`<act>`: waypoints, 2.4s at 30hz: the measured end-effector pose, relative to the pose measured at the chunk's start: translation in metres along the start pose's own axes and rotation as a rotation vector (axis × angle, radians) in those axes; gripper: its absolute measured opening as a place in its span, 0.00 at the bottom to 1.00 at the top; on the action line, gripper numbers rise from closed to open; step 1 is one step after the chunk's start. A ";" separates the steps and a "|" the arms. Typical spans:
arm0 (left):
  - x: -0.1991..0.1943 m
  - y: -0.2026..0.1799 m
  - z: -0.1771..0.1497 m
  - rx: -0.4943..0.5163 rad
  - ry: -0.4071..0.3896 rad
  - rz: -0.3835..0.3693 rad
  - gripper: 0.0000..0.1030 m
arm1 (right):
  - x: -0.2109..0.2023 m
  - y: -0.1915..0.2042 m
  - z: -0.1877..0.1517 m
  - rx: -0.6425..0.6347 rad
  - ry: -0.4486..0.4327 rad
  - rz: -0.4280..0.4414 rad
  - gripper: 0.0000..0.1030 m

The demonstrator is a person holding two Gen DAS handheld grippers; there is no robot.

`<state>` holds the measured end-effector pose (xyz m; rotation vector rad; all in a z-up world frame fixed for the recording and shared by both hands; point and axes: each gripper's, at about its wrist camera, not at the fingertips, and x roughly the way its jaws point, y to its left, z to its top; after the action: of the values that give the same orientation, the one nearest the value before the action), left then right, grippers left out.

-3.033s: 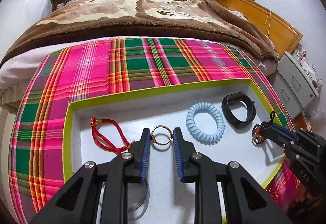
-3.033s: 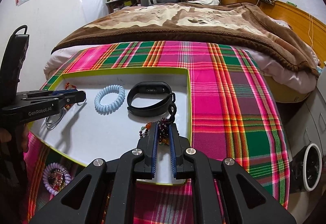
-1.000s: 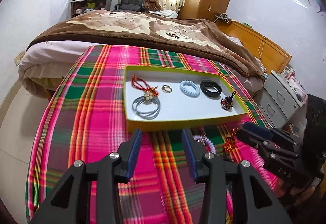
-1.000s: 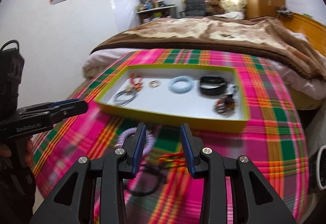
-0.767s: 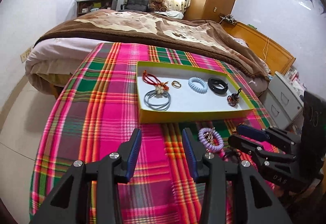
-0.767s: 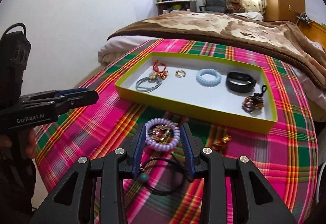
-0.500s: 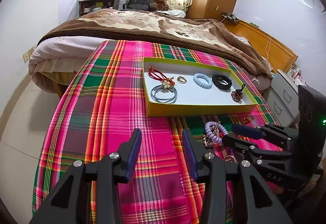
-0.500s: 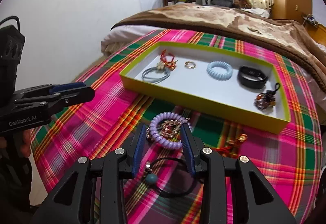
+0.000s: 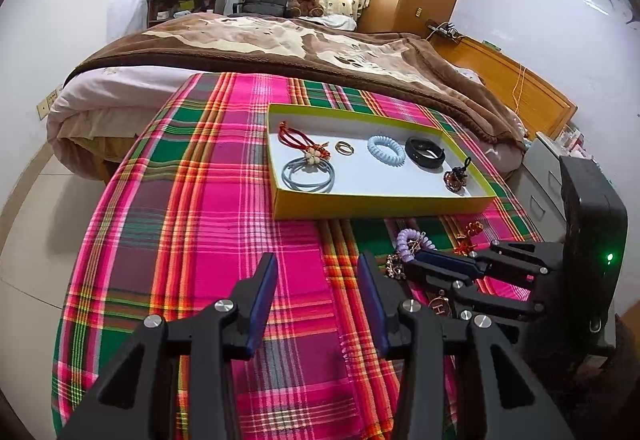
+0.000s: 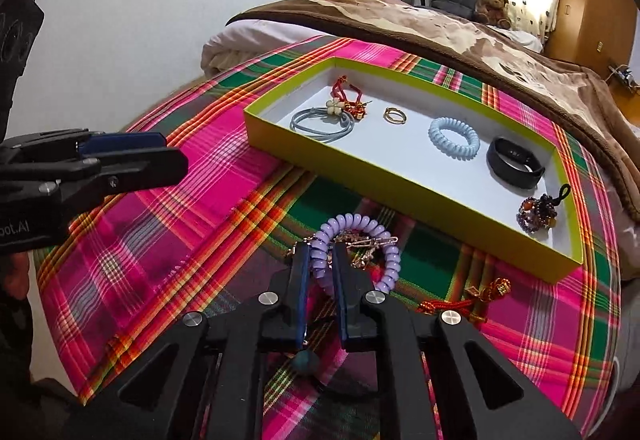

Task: Organize jewelry
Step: 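Lift the lilac coil with the right tool while the left tool grasps the gold rhinestone hair clip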

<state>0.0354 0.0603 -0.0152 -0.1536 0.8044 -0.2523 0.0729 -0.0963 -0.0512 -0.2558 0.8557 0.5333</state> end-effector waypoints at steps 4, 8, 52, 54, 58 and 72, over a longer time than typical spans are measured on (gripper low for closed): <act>0.002 -0.003 -0.001 0.009 0.009 -0.008 0.42 | -0.004 -0.003 0.001 0.014 -0.020 0.001 0.10; 0.003 -0.005 -0.001 0.011 0.012 -0.013 0.42 | -0.011 -0.007 0.003 0.034 -0.056 -0.008 0.09; 0.069 -0.066 0.007 0.222 0.167 -0.052 0.42 | -0.061 -0.068 -0.059 0.127 -0.041 -0.088 0.09; 0.070 -0.068 0.006 0.234 0.170 -0.048 0.42 | -0.058 -0.064 -0.061 0.109 -0.032 -0.089 0.09; 0.072 -0.069 0.006 0.241 0.178 -0.050 0.42 | -0.054 -0.061 -0.062 0.108 -0.019 -0.084 0.09; 0.072 -0.072 0.007 0.264 0.169 -0.046 0.26 | -0.057 -0.059 -0.060 0.117 -0.035 -0.077 0.09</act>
<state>0.0761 -0.0283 -0.0436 0.0990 0.9273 -0.4165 0.0353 -0.1903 -0.0448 -0.1708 0.8365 0.4134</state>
